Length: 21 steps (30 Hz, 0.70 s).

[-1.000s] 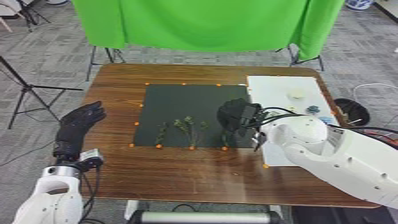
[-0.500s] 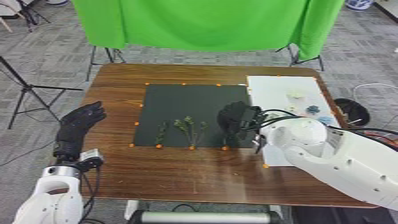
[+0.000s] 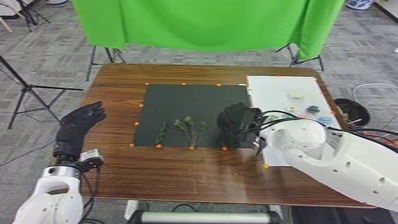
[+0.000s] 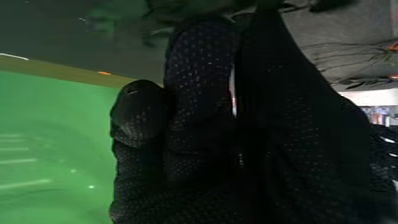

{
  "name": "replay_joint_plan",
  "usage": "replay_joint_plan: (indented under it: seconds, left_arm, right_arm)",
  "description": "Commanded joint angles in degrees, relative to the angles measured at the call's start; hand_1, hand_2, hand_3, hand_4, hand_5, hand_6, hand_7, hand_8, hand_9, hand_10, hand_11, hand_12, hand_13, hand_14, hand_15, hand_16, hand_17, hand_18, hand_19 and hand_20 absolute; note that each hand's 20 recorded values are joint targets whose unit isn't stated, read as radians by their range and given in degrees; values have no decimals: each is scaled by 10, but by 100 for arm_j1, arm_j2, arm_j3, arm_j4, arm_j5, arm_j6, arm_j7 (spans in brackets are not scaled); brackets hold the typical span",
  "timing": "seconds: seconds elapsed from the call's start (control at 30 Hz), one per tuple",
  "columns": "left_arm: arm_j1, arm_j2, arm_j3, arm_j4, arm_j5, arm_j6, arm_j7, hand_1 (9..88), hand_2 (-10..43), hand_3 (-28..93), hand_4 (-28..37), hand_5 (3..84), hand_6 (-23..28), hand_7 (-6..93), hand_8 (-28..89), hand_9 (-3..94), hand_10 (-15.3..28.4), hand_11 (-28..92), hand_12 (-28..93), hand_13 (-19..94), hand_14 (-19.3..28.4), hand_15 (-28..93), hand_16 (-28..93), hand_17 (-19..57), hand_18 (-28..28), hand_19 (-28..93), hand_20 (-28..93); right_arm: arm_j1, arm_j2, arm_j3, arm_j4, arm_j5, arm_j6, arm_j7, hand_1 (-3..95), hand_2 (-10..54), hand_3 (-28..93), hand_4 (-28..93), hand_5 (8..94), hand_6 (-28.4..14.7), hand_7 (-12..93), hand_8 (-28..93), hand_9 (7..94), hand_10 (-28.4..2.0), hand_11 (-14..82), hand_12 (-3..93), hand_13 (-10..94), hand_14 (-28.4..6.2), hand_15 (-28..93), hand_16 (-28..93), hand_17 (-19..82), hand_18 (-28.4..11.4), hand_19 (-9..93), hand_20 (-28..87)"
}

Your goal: Arrange flowers

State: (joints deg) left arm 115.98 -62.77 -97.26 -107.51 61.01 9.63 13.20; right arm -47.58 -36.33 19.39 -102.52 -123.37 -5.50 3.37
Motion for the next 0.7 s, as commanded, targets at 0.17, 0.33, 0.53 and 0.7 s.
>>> replay_joint_plan:
  seconds: [0.17,0.33,0.53,0.7]
  left_arm:
    - [56,-34,4,10,-3,-47,-19,277,-84,704,-200,497,21,175,-84,467,130,190,104,377,166,254,6,67,136,125,210]
    - [41,-40,21,13,2,-33,-3,278,-85,704,-201,497,20,175,-85,467,130,190,104,377,166,254,6,66,136,124,209]
    - [23,-48,31,26,3,-46,4,278,-85,704,-201,497,19,177,-85,468,129,191,105,376,166,255,7,66,136,125,209]
    - [36,-48,15,17,0,-31,17,280,-83,701,-201,498,19,177,-86,468,130,191,105,376,166,254,6,66,136,125,209]
  right_arm:
    - [83,69,5,-57,-184,32,-35,516,-95,677,-147,601,60,325,22,679,-116,137,187,837,-19,417,381,593,-80,770,457]
    - [60,79,203,-135,-111,118,-28,503,-95,683,-149,601,60,318,28,668,-116,132,183,833,-21,417,383,587,-83,773,456]
    - [-290,116,950,-467,147,349,20,482,-95,686,-149,604,61,308,35,665,-116,130,182,831,-26,424,363,583,-85,776,452]
    - [-799,226,1813,-842,409,725,328,454,-95,689,-152,608,60,298,36,662,-119,129,182,828,-30,436,339,581,-87,779,449]
